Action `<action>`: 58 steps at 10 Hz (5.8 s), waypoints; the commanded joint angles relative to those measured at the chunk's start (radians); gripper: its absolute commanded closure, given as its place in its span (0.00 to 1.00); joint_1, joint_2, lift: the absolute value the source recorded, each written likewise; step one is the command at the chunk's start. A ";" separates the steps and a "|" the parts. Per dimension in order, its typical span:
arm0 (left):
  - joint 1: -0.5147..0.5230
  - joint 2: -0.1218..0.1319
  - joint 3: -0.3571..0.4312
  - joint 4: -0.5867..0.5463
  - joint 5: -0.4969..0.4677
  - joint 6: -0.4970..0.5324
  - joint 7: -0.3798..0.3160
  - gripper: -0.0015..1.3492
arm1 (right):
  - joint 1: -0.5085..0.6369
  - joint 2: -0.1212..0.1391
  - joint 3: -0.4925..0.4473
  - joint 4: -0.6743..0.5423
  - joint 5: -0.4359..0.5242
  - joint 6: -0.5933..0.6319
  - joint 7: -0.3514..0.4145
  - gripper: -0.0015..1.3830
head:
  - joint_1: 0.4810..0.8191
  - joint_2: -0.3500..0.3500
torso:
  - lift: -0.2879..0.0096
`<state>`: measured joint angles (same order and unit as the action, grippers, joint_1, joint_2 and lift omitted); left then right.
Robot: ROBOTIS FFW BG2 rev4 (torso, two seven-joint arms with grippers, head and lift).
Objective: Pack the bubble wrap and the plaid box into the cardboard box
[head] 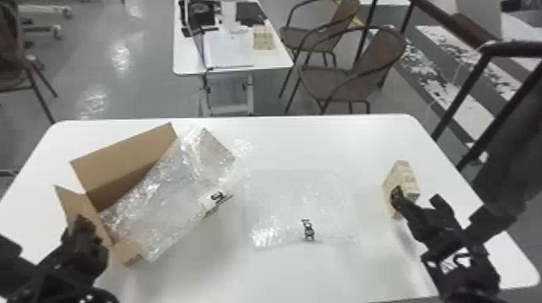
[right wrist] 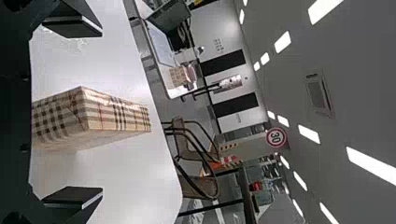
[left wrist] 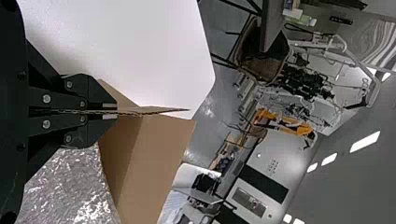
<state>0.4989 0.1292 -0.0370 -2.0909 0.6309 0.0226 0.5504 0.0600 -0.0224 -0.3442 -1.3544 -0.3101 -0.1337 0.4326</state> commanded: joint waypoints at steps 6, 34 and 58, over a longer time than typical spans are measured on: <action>0.003 -0.011 0.009 0.000 -0.005 -0.004 -0.010 0.85 | -0.029 0.002 0.030 0.084 0.039 -0.049 -0.121 0.72 | 0.63 0.42 | 0.62; -0.053 -0.025 0.003 0.002 -0.034 0.083 -0.037 0.85 | -0.505 -0.110 0.699 -0.121 -0.396 0.947 0.104 0.33 | 0.63 1.00 | 0.62; 0.000 -0.131 0.057 0.009 -0.092 -0.044 -0.009 0.85 | 0.299 -0.047 0.338 -0.267 0.009 -0.162 -0.342 0.07 | 0.63 0.62 | 0.62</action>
<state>0.4974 0.0110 0.0150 -2.0850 0.5554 -0.0011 0.5402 0.3600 -0.0690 -0.0081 -1.6214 -0.2999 -0.2987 0.0905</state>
